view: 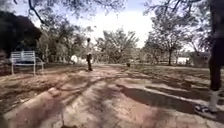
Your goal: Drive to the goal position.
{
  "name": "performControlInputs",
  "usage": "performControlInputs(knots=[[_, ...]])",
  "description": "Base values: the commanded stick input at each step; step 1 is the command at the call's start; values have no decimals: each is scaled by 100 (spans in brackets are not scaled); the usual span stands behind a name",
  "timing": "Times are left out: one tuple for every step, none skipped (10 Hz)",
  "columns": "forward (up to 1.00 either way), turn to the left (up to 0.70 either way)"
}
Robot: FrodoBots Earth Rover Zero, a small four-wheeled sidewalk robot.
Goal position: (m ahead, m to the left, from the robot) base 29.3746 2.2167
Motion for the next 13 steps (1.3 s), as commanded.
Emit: performControlInputs(knots=[[85,0],[85,0],[85,0],[85,0],[85,0],[85,0],[85,0],[85,0],[85,0],[85,0],[85,0],[85,0],[85,0]])
